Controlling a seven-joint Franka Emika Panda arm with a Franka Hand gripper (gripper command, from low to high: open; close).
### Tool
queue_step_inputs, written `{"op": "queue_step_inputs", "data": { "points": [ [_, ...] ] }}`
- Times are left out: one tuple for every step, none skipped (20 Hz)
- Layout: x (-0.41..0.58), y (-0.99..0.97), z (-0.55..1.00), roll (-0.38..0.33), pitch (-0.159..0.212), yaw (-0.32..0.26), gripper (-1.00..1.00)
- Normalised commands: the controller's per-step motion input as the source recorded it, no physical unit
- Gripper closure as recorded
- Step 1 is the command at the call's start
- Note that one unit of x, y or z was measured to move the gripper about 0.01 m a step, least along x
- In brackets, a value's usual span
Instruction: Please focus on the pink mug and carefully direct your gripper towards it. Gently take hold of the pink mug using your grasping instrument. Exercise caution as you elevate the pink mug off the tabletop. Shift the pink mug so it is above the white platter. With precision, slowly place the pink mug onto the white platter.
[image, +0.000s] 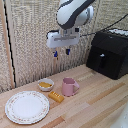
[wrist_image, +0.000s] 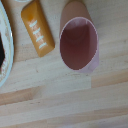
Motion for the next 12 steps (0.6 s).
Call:
{"op": "queue_step_inputs", "data": {
  "points": [
    [-0.411,-0.03,-0.03,0.0,0.0,-0.023,-1.0],
    [-0.646,-0.67,-0.12,0.086,0.0,-0.018,-1.0],
    [-0.646,-0.67,-0.12,0.086,0.0,-0.018,-1.0],
    [-0.623,-0.66,-0.1,0.087,0.0,-0.023,-1.0],
    [-0.609,-0.66,-0.09,0.09,0.0,-0.03,-1.0],
    [-0.603,-0.64,-0.08,0.089,0.0,-0.035,-1.0],
    [-0.597,-0.63,-0.08,0.084,0.0,-0.035,-1.0],
    [-0.589,-0.65,-0.08,0.091,0.0,-0.032,-1.0],
    [-0.583,-0.65,-0.08,0.093,0.0,-0.033,-1.0],
    [-0.529,-0.62,-0.08,0.092,0.005,-0.034,-1.0],
    [-0.426,-0.57,-0.11,0.089,0.012,-0.024,-1.0],
    [-0.351,-0.5,-0.15,0.076,0.001,-0.012,-1.0]
  ]
}}
